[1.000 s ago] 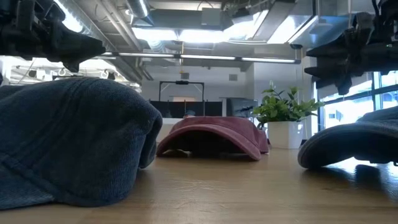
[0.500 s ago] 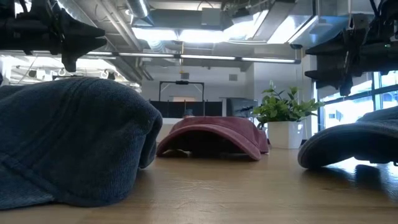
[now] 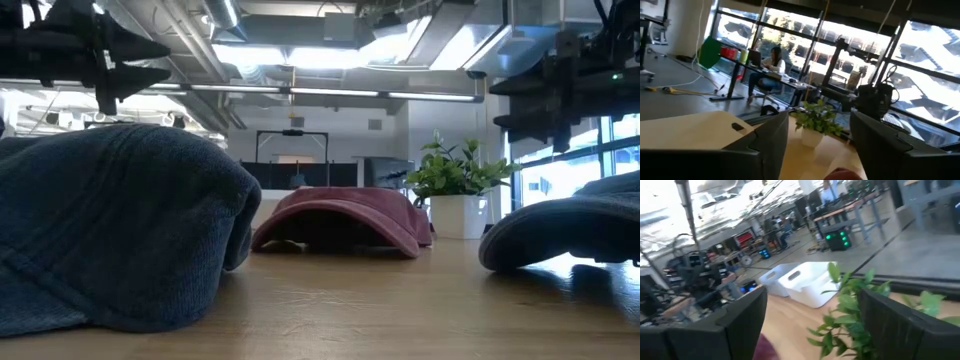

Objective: Pick & Place hat
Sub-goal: Put the red cap into the gray bin

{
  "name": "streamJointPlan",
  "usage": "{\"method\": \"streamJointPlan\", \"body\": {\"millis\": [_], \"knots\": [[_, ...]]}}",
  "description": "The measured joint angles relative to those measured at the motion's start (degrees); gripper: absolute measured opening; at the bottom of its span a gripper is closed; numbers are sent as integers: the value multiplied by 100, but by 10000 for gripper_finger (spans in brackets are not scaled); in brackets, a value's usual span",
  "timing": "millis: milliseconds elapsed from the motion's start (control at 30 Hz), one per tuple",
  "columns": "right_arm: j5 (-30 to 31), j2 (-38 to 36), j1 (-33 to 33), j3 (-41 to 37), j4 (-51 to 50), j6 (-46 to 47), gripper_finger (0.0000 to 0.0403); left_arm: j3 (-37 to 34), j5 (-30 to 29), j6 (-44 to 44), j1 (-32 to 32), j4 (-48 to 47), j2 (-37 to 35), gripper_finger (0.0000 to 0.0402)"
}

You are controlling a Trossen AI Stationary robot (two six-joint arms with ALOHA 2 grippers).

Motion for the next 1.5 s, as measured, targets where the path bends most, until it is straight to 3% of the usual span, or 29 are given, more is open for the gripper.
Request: {"method": "streamJointPlan", "body": {"millis": [200,533,700,933,1200,1300,1500], "knots": [[250,0,0,0,0,-165,314,0,722,-326,-2,104,0,230],[396,0,1,0,0,-172,314,1,397,-720,4,372,30,228],[754,0,0,0,-2,-175,314,213,-72,-871,158,453,565,227],[1382,0,0,0,-7,-160,314,1390,772,-994,914,450,2667,213],[1446,0,0,0,-13,-155,314,3124,3835,-321,2111,388,5696,197],[1446,0,0,0,-13,-155,314,3787,4623,45,2441,424,6734,196],[1446,0,0,0,-39,-155,314,4825,5193,751,2655,408,8521,196]]}}
